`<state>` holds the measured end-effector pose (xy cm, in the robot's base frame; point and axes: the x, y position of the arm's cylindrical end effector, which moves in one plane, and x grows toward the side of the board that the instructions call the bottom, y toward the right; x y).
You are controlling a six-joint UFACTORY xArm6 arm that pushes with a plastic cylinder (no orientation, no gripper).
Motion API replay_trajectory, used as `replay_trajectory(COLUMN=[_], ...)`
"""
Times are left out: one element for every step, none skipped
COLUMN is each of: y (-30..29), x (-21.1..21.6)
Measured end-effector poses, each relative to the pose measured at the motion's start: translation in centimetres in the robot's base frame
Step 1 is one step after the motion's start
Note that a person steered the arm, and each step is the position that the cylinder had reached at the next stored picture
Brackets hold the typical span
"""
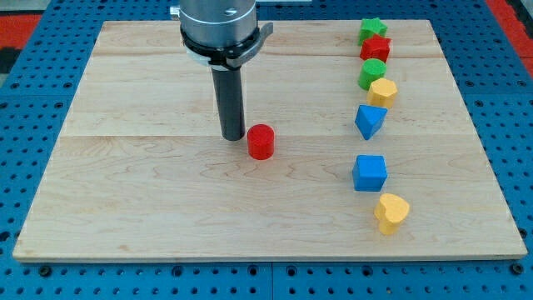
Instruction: Slide red circle to the top of blue cube
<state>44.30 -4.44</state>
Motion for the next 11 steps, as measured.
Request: replay_trajectory(y=[0.2, 4.0, 4.2, 2.8, 4.3, 6.9, 9.7, 12.3, 12.3, 13.0, 14.4], x=[1.0, 1.1, 1.1, 2.7, 2.9, 2.3, 2.3, 2.3, 2.3, 2.3, 2.3])
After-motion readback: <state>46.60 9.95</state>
